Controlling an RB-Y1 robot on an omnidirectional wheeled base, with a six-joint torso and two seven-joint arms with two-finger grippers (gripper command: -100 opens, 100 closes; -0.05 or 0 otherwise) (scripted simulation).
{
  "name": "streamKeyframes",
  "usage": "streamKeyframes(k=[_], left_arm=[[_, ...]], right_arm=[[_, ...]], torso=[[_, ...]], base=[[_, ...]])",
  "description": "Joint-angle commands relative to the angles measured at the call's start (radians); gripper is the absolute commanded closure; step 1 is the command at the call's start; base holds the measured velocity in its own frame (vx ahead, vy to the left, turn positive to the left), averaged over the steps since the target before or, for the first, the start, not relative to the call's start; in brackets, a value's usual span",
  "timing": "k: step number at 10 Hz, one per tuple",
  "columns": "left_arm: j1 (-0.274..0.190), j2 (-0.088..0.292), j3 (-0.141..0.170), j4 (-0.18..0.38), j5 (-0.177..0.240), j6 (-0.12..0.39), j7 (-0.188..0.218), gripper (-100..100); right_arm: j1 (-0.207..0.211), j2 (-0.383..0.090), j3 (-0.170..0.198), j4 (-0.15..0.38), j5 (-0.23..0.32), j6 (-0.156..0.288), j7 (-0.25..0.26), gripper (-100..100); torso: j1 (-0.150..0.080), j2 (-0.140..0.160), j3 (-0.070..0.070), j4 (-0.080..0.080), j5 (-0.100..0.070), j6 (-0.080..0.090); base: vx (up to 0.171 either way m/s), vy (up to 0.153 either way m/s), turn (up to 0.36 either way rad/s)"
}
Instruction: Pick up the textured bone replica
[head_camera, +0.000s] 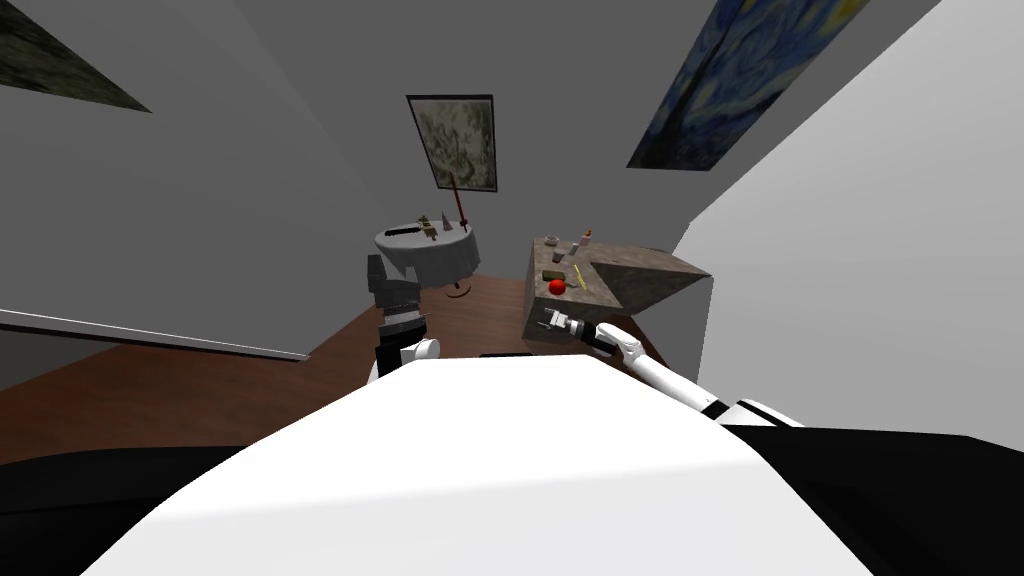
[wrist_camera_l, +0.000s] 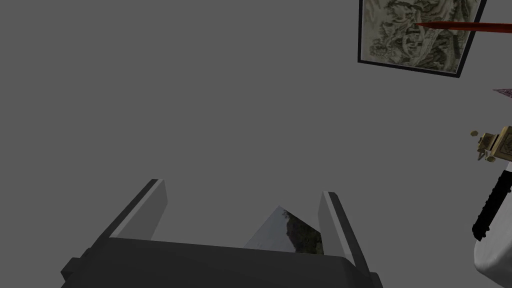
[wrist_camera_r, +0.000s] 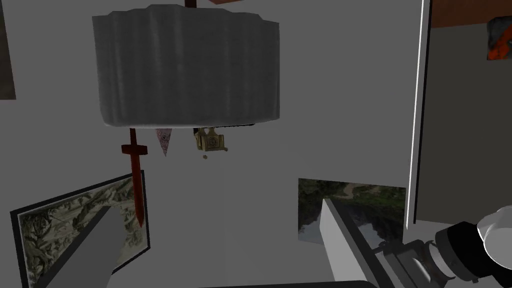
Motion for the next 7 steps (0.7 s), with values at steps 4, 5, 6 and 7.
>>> streamKeyframes(k=[4,5,6,7], left_arm=[[0.000,0.000,0.000,0.000,0.000,0.000,0.000,0],[0.000,0.000,0.000,0.000,0.000,0.000,0.000,0],[0.000,0.000,0.000,0.000,0.000,0.000,0.000,0],[0.000,0.000,0.000,0.000,0.000,0.000,0.000,0]], right_arm=[[-0.069,-0.091,0.032,0.128,0.058,-0.033,0.040,-100],[-0.098,-0.131,0.045,0.156,0.081,-0.046,0.057,-100],[-0.098,-0.131,0.045,0.181,0.081,-0.046,0.057,-100],[-0.127,-0.167,0.056,0.229,0.101,-0.060,0.073,-100]], torso=[[0.000,-0.001,0.000,0.000,0.000,0.000],[0.000,-0.001,0.000,0.000,0.000,0.000],[0.000,-0.001,-0.001,0.000,0.000,0.000],[0.000,-0.001,-0.001,0.000,0.000,0.000]], base=[[0.005,-0.010,0.063],[0.012,-0.013,0.074],[0.011,-0.013,0.058],[0.010,-0.012,0.066]])
